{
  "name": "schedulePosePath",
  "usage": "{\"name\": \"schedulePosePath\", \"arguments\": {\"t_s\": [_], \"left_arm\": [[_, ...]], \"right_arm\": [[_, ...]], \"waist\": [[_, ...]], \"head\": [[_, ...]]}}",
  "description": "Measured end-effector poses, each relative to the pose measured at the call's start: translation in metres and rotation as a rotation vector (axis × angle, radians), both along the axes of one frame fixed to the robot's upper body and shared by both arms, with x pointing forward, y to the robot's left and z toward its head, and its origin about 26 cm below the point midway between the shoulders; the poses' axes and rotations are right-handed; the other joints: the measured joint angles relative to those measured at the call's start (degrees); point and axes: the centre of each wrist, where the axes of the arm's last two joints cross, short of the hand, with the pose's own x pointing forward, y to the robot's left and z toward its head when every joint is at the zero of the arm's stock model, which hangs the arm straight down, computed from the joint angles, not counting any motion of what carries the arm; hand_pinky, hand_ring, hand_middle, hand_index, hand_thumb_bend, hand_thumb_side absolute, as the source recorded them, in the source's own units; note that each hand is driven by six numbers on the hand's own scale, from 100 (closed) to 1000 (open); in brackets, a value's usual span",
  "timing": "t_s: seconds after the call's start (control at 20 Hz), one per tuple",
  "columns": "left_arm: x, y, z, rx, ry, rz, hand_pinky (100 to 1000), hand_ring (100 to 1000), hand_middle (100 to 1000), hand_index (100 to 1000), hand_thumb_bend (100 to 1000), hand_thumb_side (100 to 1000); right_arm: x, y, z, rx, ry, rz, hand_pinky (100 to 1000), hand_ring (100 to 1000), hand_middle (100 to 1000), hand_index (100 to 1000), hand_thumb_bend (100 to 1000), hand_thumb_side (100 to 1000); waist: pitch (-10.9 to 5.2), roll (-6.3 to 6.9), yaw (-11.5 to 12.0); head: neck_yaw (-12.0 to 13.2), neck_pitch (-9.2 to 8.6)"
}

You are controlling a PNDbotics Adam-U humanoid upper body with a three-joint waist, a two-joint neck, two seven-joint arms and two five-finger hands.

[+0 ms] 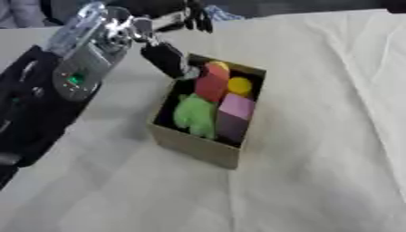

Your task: Pick up objects on the table and place them in the box.

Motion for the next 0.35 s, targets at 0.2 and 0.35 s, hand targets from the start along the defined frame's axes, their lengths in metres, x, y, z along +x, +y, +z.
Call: {"name": "schedulePosePath", "arguments": {"t_s": [0.2,0.35], "left_arm": [[-0.026,0.05,0.008,-0.324,-0.204,0.13,730,735,683,785,287,395],[-0.045,0.081,0.002,-0.536,-0.335,0.205,723,731,676,780,308,436]], "right_arm": [[0.0,0.0,0.002,-0.004,-0.024,-0.002,1000,767,761,832,100,529],[0.0,-0.001,0.003,-0.005,-0.039,-0.01,1000,768,761,832,100,530]], "waist": [[-0.05,-0.76,0.81],[-0.1,-1.29,1.32]], "head": [[-0.92,0.12],[-1.6,0.12]]}}
